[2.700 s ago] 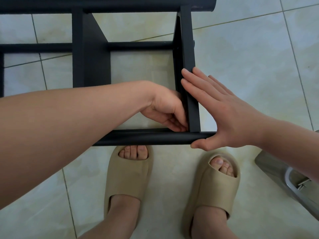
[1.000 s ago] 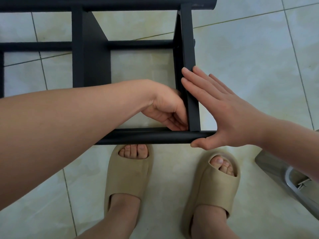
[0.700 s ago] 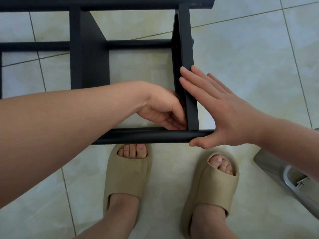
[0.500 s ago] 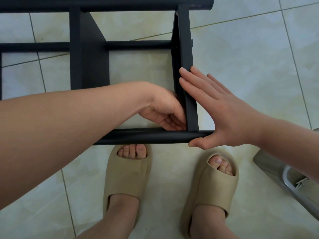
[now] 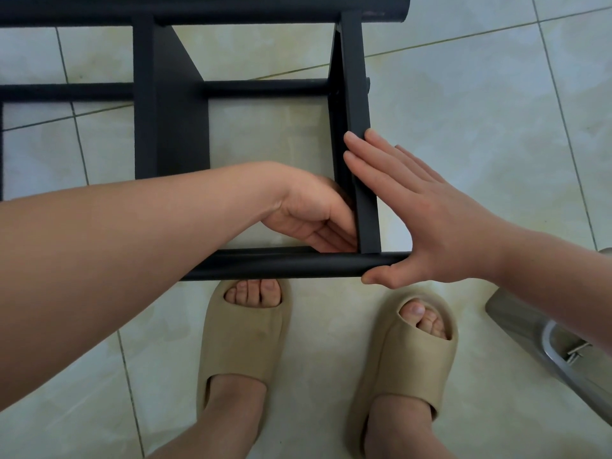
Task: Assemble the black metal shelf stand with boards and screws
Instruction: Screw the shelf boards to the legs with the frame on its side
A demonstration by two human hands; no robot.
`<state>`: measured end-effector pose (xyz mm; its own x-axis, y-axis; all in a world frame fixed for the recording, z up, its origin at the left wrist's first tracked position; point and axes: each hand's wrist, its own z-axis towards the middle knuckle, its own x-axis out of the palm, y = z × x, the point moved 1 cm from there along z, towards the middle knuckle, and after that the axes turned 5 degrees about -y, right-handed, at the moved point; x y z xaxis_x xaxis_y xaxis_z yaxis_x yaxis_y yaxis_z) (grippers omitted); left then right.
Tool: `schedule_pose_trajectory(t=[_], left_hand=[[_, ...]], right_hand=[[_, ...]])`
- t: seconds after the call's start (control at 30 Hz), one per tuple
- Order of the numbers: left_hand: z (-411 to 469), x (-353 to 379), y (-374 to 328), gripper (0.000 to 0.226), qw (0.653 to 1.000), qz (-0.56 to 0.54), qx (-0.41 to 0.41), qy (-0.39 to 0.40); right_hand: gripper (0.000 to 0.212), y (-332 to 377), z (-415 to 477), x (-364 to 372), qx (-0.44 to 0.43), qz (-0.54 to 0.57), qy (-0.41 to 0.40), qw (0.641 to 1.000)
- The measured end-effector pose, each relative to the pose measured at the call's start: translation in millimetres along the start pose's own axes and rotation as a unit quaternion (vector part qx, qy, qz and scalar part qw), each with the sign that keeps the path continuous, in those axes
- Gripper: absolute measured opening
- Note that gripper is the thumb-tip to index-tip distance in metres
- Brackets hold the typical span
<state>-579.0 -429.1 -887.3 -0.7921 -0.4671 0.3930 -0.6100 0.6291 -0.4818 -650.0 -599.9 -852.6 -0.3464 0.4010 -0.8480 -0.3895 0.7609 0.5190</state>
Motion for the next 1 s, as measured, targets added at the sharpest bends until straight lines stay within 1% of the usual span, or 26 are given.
schedule_pose_trajectory(t=[0.37,0.47,0.7,1.0], left_hand=[[-1.7,0.8,-3.4,0.016,0.999,0.036,-0.007,-0.001],[-1.6,1.0,-2.0,0.016,1.000,0.027,-0.009,-0.001],[2.4,-3.3,-2.6,0.016,1.000,0.021,-0.019,0.010],[5.6,-4.3,-9.9,0.013,0.996,0.084,-0.034,-0.022]], right_hand=[[0.123,0.4,1.8,-4.8,0.006,-0.030,-0.004,1.000],[0.124,1.3,2.0,-5.8,0.010,-0.040,0.002,0.999],[0.123,1.9,0.3,-6.9,0.016,-0.022,0.009,1.000],[0.123,3.5,0.1,-5.1,0.018,-0.020,0.011,1.000]])
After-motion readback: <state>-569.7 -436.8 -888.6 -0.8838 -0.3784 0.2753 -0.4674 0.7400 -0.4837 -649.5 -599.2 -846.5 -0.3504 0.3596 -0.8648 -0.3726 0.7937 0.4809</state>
